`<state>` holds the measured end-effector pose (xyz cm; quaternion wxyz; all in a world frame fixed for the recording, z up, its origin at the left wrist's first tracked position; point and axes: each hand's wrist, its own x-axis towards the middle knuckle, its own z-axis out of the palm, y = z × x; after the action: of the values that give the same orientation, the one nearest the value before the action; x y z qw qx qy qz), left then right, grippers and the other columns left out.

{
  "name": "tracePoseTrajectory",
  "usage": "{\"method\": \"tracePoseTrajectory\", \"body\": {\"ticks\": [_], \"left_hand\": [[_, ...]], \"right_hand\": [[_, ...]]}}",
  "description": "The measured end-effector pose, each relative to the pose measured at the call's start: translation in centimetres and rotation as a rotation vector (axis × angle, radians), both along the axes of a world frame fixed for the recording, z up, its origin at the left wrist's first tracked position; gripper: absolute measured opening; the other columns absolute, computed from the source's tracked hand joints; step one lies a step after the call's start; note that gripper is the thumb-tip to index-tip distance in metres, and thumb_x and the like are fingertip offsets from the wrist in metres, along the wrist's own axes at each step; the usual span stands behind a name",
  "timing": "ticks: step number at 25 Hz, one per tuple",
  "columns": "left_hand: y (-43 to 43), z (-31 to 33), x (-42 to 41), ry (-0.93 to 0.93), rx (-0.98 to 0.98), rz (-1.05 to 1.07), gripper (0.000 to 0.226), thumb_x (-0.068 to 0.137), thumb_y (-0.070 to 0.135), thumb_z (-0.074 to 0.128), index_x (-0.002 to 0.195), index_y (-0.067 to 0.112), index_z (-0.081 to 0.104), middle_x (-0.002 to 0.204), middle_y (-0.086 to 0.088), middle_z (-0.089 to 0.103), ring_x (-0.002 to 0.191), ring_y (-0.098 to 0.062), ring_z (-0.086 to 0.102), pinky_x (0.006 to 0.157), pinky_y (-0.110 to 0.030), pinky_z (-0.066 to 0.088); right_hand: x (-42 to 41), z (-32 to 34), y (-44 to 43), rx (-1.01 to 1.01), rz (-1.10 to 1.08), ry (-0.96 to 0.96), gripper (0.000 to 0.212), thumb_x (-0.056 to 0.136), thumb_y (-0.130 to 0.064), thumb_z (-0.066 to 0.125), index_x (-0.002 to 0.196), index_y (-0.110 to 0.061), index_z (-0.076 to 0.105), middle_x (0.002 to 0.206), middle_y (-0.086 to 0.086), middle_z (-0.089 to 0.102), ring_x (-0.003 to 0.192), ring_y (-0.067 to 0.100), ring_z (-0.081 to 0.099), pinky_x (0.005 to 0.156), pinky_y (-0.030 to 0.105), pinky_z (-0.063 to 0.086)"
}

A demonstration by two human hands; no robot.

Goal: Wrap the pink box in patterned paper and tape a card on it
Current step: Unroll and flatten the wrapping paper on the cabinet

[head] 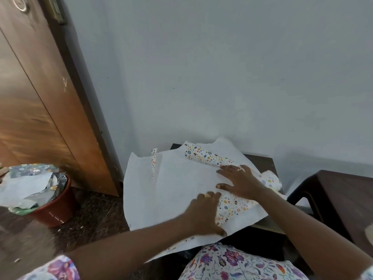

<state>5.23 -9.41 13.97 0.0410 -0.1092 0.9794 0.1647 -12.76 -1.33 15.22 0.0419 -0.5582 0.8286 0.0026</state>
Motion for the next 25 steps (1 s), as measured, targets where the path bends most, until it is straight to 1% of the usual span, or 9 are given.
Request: {"method": "tracePoseTrajectory", "body": {"ticks": [3,6,9,12,15,17,19,22,25], "left_hand": [[3.1,-2.9,0.2,-0.050,-0.334,0.025,0.097,0.078,0.025,0.068,0.148,0.012,0.002,0.145,-0.017,0.026,0.124,-0.038,0.035,0.103,-0.050,0.031],[2.3,-3.4,0.0,-0.151,-0.333,0.128,0.085,0.082,0.023,0.062,0.147,0.010,0.009,0.142,-0.018,0.028,0.120,-0.038,0.038,0.098,-0.049,0.034],[0.0,-2.3,-1.0,-0.241,-0.010,0.217,0.079,0.075,0.026,0.066,0.141,0.015,0.024,0.136,-0.014,0.033,0.120,-0.033,0.041,0.093,-0.042,0.043],[-3.2,-0.4,-2.3,-0.342,0.471,0.257,0.086,0.066,0.020,0.069,0.141,0.013,0.027,0.122,-0.011,0.050,0.100,-0.023,0.053,0.073,-0.029,0.048],[-6.2,1.4,-2.8,-0.473,0.718,0.286,0.070,0.063,0.018,0.070,0.127,0.007,0.044,0.117,-0.007,0.052,0.109,-0.023,0.050,0.088,-0.029,0.043],[-7.6,1.9,-2.7,-0.570,0.822,0.240,0.034,0.071,0.017,0.066,0.103,0.011,0.058,0.121,-0.007,0.052,0.120,-0.026,0.047,0.092,-0.028,0.038],[-7.5,2.4,-2.2,-0.609,0.855,0.195,0.030,0.073,0.020,0.065,0.102,0.010,0.062,0.128,-0.009,0.053,0.130,-0.030,0.041,0.092,-0.026,0.037],[-5.3,2.1,-1.0,-0.401,0.425,0.087,0.080,0.075,0.038,0.072,0.140,0.013,0.034,0.145,-0.008,0.037,0.132,-0.026,0.037,0.104,-0.032,0.033],[-1.0,0.3,0.9,-0.128,-0.143,-0.016,0.097,0.067,0.046,0.076,0.141,0.015,0.023,0.134,-0.010,0.044,0.120,-0.030,0.046,0.102,-0.041,0.038]], "right_hand": [[-0.3,0.1,-1.0,0.254,-0.220,-0.005,0.057,0.092,-0.065,0.016,0.144,-0.044,0.024,0.159,-0.006,0.002,0.146,0.024,0.002,0.112,0.057,0.006],[-2.4,0.6,-0.6,0.367,-0.492,-0.133,0.063,0.091,-0.067,0.014,0.144,-0.036,0.027,0.157,0.001,0.015,0.142,0.030,0.018,0.111,0.059,0.009],[-2.6,1.2,0.2,0.250,-0.403,-0.100,0.071,0.089,-0.070,0.013,0.142,-0.029,0.033,0.153,-0.001,0.028,0.140,0.025,0.025,0.111,0.053,0.014],[-0.6,2.3,0.8,-0.108,0.120,-0.013,0.101,0.070,-0.088,0.008,0.140,-0.023,0.040,0.143,-0.001,0.043,0.135,0.018,0.034,0.110,0.038,0.016],[1.6,2.0,1.1,0.114,0.462,0.143,0.093,0.070,-0.077,0.048,0.142,-0.020,0.034,0.139,0.001,0.043,0.129,0.018,0.037,0.109,0.036,0.021],[2.0,1.6,0.7,0.299,0.332,0.140,0.082,0.076,-0.051,0.066,0.143,-0.022,0.029,0.137,0.002,0.046,0.124,0.021,0.044,0.105,0.036,0.030],[1.7,1.5,-0.1,0.414,0.184,0.051,0.068,0.077,-0.031,0.070,0.136,-0.021,0.039,0.131,0.003,0.052,0.118,0.022,0.050,0.096,0.036,0.041],[1.7,1.6,-1.2,0.538,0.111,-0.045,0.061,0.072,-0.022,0.070,0.129,-0.015,0.050,0.116,0.004,0.058,0.104,0.020,0.056,0.083,0.034,0.049],[2.4,2.2,-1.9,0.633,0.023,-0.243,0.064,0.071,-0.019,0.073,0.129,-0.008,0.051,0.114,0.007,0.060,0.093,0.017,0.056,0.076,0.026,0.043]]}}
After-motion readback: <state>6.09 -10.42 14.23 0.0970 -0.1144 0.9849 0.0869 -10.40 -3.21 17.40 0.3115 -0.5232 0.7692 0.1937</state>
